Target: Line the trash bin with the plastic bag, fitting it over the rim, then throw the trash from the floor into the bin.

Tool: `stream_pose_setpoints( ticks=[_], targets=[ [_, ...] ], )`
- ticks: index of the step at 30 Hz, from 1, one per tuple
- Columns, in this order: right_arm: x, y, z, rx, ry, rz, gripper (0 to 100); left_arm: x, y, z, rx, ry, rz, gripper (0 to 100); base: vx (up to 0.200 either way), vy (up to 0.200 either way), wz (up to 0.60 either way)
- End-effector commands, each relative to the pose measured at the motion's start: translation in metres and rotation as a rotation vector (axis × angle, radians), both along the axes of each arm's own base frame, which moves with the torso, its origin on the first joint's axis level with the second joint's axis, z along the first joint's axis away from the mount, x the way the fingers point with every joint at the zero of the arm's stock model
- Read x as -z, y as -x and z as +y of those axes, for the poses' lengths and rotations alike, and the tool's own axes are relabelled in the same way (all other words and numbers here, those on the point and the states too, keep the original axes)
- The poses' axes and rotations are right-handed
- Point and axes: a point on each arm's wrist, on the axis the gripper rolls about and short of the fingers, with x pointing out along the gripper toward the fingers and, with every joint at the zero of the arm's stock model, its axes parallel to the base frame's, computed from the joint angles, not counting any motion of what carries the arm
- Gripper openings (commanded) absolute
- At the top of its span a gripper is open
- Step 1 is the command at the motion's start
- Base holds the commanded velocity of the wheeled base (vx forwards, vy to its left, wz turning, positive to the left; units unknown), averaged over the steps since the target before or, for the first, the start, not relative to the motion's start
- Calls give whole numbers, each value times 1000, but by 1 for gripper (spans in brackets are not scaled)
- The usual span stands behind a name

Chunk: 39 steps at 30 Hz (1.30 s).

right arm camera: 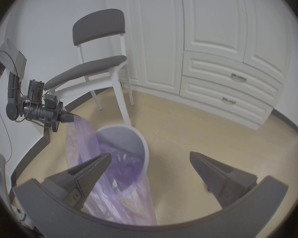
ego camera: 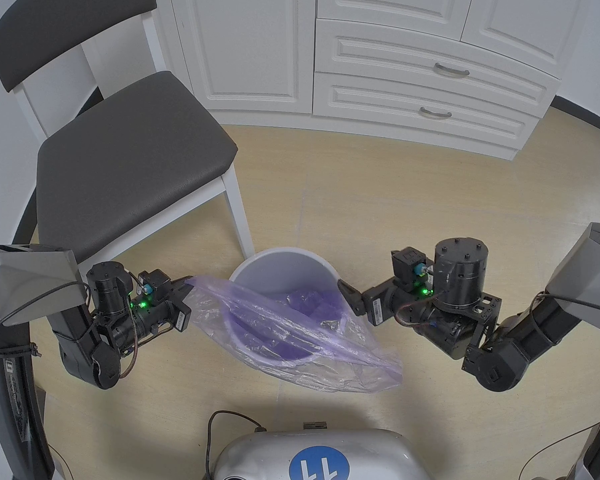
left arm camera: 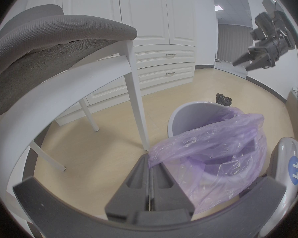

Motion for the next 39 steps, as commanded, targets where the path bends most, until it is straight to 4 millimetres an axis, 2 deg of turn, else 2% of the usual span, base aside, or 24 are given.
stream_pose_setpoints(
  ticks=[1,9,12,17,21,30,34,39],
  targets=[
    [23,10,36,-25,-9,-181,100,9,-1,-5,-8,-7,5,100,0,0,0],
    [30,32,47,-90,18,-164,100,7,4,-5,-12,-9,9,100,0,0,0],
    [36,35,50,-102,31,-149,100,1,13,-7,-1,-12,13,100,0,0,0],
    [55,47,47,-135,87,-88,100,-21,44,-2,59,-37,-4,100,0,0,0],
    [70,40,48,-128,107,-64,100,-34,64,1,145,-46,-27,100,0,0,0],
    [93,18,56,-101,106,-59,100,-44,75,-13,150,-99,-95,100,0,0,0],
    [105,10,60,-92,97,-51,100,-62,79,-14,128,-95,-162,100,0,0,0],
    [110,6,64,-89,80,-42,100,-93,101,-15,91,-80,-261,100,0,0,0]
  ],
)
